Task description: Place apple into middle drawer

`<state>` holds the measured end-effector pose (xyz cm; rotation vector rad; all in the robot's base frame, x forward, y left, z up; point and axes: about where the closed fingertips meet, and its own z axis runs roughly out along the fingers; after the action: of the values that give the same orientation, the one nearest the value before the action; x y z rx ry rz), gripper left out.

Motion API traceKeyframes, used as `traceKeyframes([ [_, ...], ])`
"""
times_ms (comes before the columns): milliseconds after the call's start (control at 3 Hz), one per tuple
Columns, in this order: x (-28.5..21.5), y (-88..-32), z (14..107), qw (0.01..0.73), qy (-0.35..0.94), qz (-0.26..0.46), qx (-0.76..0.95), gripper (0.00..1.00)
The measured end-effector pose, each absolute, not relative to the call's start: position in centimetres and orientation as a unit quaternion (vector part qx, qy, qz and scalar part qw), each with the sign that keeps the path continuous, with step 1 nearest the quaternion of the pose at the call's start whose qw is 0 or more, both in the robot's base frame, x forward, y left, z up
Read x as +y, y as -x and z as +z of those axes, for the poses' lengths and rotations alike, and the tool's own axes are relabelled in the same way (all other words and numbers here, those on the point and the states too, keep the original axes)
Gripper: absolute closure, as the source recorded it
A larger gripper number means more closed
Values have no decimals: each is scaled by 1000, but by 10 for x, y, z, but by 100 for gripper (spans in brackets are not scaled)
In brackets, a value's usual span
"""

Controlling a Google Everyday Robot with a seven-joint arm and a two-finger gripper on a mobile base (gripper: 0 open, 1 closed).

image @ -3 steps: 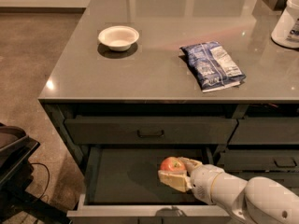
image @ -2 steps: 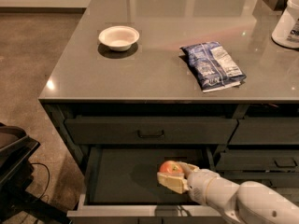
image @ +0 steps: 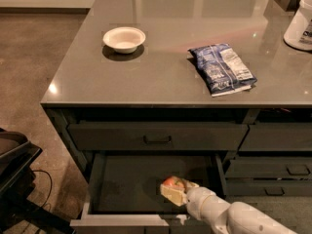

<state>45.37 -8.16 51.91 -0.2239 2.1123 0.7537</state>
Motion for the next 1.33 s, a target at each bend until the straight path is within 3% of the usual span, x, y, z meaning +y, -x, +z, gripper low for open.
traceKeyframes([
  [1000,-68,-466,409,369,61,269,887,100],
  [1333,-66,-466,407,367,62,269,888,82],
])
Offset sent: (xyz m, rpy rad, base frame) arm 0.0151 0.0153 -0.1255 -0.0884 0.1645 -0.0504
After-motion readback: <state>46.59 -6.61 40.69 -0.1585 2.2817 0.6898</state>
